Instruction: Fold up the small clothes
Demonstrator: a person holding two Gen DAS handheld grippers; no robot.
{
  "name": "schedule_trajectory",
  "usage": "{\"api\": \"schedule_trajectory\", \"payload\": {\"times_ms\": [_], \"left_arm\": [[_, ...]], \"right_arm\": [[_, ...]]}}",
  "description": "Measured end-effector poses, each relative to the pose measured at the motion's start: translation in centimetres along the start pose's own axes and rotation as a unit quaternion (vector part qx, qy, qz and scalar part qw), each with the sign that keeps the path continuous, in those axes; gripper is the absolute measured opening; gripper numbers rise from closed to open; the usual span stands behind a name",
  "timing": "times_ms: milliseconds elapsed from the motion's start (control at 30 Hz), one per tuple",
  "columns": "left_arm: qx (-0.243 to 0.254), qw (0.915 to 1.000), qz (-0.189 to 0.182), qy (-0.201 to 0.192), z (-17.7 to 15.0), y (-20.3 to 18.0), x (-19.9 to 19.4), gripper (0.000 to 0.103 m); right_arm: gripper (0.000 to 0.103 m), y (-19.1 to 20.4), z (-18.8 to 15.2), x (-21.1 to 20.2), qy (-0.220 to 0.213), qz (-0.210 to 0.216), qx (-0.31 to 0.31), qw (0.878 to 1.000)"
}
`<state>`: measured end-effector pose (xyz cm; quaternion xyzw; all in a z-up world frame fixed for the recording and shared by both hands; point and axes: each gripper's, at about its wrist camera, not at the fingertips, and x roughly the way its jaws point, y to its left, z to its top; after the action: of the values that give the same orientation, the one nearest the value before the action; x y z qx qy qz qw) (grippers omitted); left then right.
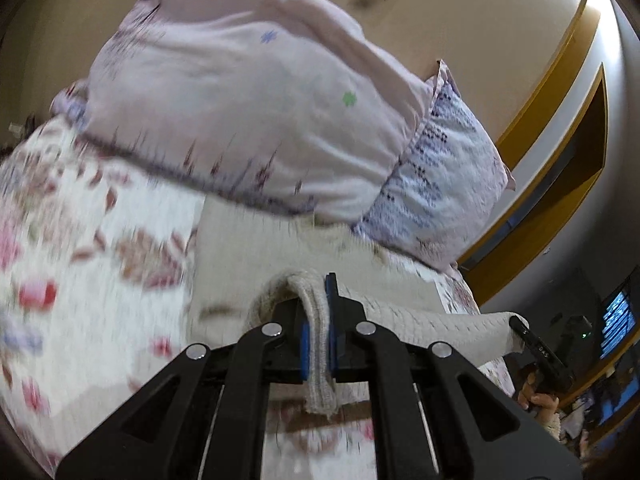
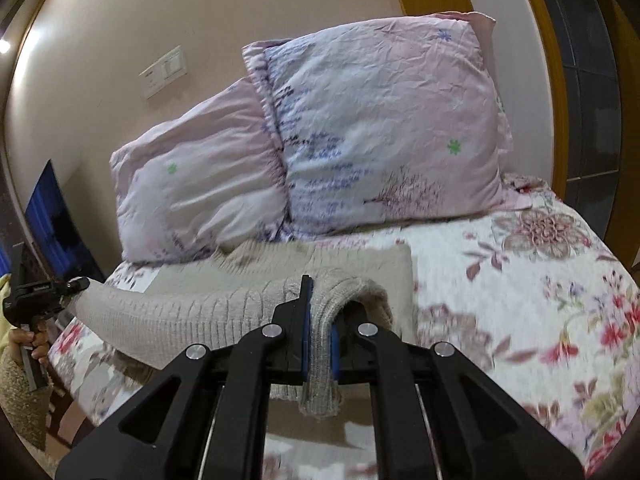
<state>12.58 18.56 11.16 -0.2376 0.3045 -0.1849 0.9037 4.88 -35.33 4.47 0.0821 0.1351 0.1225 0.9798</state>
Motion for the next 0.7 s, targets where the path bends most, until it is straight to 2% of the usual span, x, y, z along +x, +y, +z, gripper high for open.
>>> {"api": "schedule_trajectory", "payload": {"times_ms": [167, 267, 500, 700], "left_arm": [[0.015, 0.9997, 0.019, -0.004, 3.4, 0.1, 4.1, 0.006], [0.002, 0.9995, 0.030, 0.011, 4.6, 1.4, 7.5, 0.006], [-0.070, 0.9946, 0.038, 0.065, 4.2, 5.8, 13.8, 0.006], [-0.131, 0.9872, 0.017, 0.089, 3.8, 8.4, 16.2, 0.007]], "right_arm": [[0.007, -1.1, 1.5, 4.4, 0.003, -0.014, 0.011, 1.000], [0.007, -2.4, 1.6, 7.3, 0.023, -0.014, 0.036, 0.999], [0.007, -6.0, -0.1, 13.6, 0.100, -0.017, 0.109, 0.989], [0.009, -7.7, -0.6, 15.9, 0.135, 0.002, 0.166, 0.977]]}}
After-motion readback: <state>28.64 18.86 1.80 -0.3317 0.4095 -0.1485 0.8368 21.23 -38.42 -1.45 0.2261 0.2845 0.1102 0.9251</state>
